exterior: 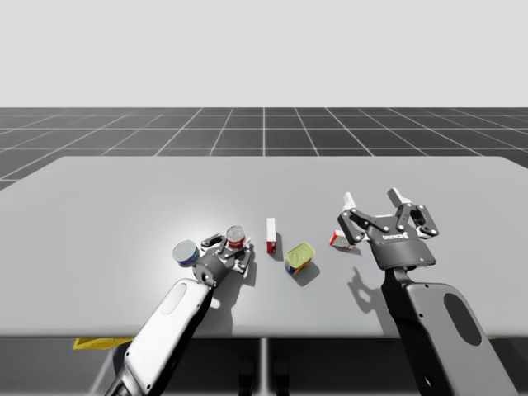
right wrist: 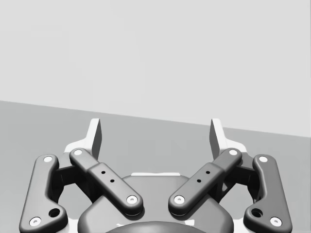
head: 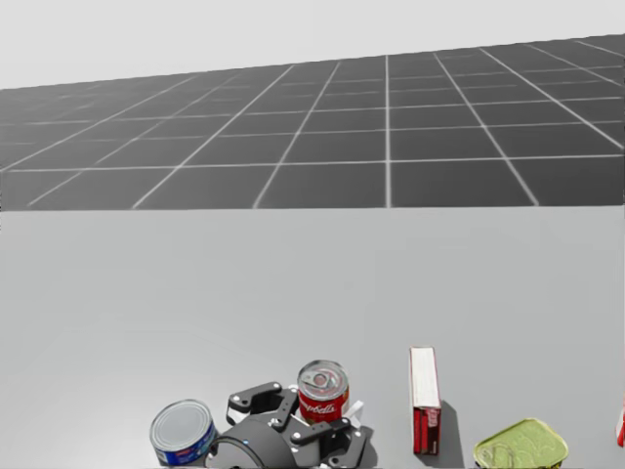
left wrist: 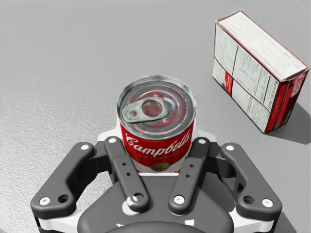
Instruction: Grasp the soup can and hold it up.
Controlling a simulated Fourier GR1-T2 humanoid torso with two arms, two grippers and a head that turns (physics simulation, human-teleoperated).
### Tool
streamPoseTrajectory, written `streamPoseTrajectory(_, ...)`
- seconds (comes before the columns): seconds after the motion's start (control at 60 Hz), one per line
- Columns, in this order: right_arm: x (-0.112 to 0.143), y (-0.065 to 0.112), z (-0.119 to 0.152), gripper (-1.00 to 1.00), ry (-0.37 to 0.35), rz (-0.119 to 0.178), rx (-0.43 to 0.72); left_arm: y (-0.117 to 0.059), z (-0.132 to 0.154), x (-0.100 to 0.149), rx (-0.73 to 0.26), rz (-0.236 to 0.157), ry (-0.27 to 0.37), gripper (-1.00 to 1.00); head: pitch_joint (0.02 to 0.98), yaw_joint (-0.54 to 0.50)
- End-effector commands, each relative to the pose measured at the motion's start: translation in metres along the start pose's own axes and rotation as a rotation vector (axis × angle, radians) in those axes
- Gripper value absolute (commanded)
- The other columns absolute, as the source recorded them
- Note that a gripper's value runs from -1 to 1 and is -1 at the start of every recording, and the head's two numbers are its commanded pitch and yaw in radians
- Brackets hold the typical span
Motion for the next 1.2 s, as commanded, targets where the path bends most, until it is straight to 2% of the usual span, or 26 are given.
streamPoseTrajectory(0.017,0.0,-0.001,0.0,-1.0,0.003,-0.006,-0.003,-0.005,0.002,-0.019,-0.088,-0.022,0.052,1.0,0.455,0.17)
streamPoseTrajectory(0.167,0.001,-0.002,0.001,-1.0,0.005,-0.012,-0.005,-0.005,0.003,-0.013,-0.084,-0.019,0.031,1.0,0.445,0.17)
streamPoseTrajectory(0.317,0.001,-0.002,0.001,-1.0,0.008,-0.014,-0.004,-0.006,0.012,0.006,-0.086,-0.039,-0.002,1.0,0.448,0.17)
streamPoseTrajectory(0.5,0.001,-0.002,0.001,-1.0,0.009,-0.016,-0.003,-0.005,0.024,0.033,-0.079,-0.09,-0.052,1.0,0.449,0.17)
streamPoseTrajectory(0.75,0.001,-0.004,0.0,-1.0,0.009,-0.019,-0.001,0.004,0.036,0.062,-0.067,-0.108,-0.097,1.0,0.445,0.17)
streamPoseTrajectory(0.867,0.001,-0.004,0.0,-1.0,0.009,-0.023,0.0,0.012,0.042,0.085,-0.051,-0.108,-0.136,1.0,0.437,0.17)
streamPoseTrajectory(1.017,0.0,-0.004,0.0,-1.0,0.013,-0.02,-0.001,0.025,0.051,0.126,-0.026,-0.124,-0.2,1.0,0.43,0.17)
streamPoseTrajectory(1.2,0.0,-0.006,-0.001,-1.0,0.013,-0.022,-0.002,0.029,0.062,0.163,-0.001,-0.151,-0.268,1.0,0.426,0.17)
